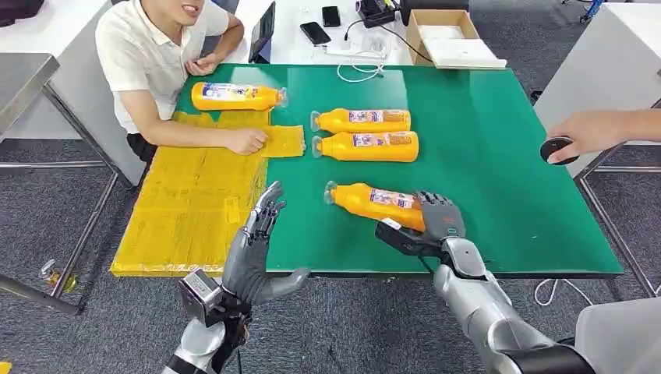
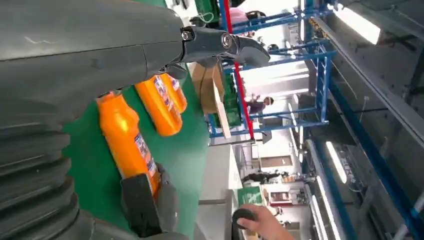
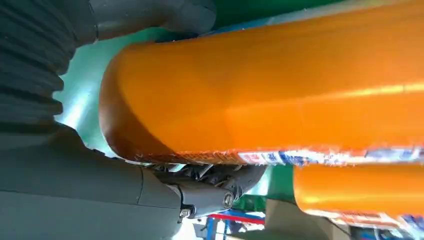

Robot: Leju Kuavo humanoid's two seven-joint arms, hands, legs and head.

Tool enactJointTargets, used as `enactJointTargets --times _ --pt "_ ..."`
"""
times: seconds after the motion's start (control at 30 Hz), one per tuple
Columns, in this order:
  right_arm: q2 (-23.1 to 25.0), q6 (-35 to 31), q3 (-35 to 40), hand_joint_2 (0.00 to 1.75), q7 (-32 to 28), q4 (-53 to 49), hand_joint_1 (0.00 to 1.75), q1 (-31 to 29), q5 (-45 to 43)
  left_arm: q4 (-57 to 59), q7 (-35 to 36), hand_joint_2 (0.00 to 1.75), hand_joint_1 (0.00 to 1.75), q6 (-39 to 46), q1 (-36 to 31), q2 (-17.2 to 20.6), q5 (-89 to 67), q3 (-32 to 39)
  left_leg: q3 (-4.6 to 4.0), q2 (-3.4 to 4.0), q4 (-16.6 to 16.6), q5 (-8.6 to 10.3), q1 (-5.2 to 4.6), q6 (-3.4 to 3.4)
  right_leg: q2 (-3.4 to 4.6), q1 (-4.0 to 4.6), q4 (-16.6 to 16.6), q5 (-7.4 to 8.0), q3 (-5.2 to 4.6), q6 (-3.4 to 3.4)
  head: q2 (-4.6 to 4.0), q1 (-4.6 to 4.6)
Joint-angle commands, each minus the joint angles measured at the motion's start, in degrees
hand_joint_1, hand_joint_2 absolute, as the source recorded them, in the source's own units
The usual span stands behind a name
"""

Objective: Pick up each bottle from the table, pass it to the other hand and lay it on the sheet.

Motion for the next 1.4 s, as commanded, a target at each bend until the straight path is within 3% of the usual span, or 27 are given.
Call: enactJointTargets --times 0.03,0.1,0.2,0.7,0.93,1.03,1.17,1.4 --pt "-2.74 5.94 0.94 1.75 4.22 5.98 1.68 2.22 1.17 3.98 0.60 1.75 0.00 -1.34 -2.87 1.28 0.97 -1.22 0.30 -0.33 -0.10 0.00 0.01 0.11 -0.38 0.03 -0.19 -0.06 0.36 -0.02 0.00 0.02" --pt "-2.91 7.29 1.03 1.75 4.72 6.05 1.75 2.45 1.49 4.14 0.68 1.75 0.00 -1.57 -3.05 1.22 1.06 -1.09 0.46 -0.29 -0.16 -0.06 -0.01 0.14 -0.34 0.01 -0.28 -0.09 0.54 0.02 0.00 0.04" --pt "-2.95 8.58 0.89 1.75 5.14 6.00 1.68 2.69 1.59 4.28 0.87 1.75 0.00 -2.18 -3.16 1.25 1.36 -1.01 0.58 -0.30 -0.18 -0.08 0.01 0.14 -0.35 0.03 -0.41 -0.08 0.68 0.06 0.00 0.02" --pt "-2.66 8.54 0.08 1.75 4.73 5.79 1.75 3.49 0.92 4.35 0.89 1.75 0.00 -2.23 -2.94 1.28 1.40 -0.82 0.97 -0.31 -0.22 -0.21 0.00 0.28 -0.37 0.02 -0.63 -0.14 1.20 0.13 0.00 0.02" --pt "2.58 -3.40 -11.59 1.75 -14.30 2.54 1.75 5.24 -10.62 3.02 2.37 1.75 0.00 -2.01 0.88 0.87 2.60 0.90 1.05 -0.02 -0.21 -0.31 0.05 0.26 -0.06 0.07 -0.64 -0.12 1.59 0.14 0.00 0.02" --pt "3.89 -5.81 -13.45 1.75 -18.64 1.08 1.75 4.91 -12.90 2.87 2.55 1.75 0.00 -1.12 1.73 0.68 3.18 1.54 1.05 0.25 -0.18 -0.38 0.01 0.24 0.15 0.03 -0.53 -0.10 1.76 0.13 0.00 0.02" --pt "4.50 -7.39 -15.24 1.75 -22.36 -0.14 1.75 4.54 -15.95 2.82 3.16 1.75 0.00 -0.14 2.15 0.30 4.75 2.33 0.89 0.26 -0.07 -0.39 0.03 0.20 0.18 0.06 -0.43 -0.07 1.55 0.19 0.00 0.02" --pt "5.14 -9.02 -16.31 1.75 -23.70 -0.57 1.73 5.40 -18.00 3.22 3.81 1.75 0.00 -0.13 2.59 0.40 5.89 2.22 0.67 0.24 -0.08 -0.38 0.06 0.22 0.18 0.05 -0.42 -0.09 1.37 0.20 0.00 0.00"
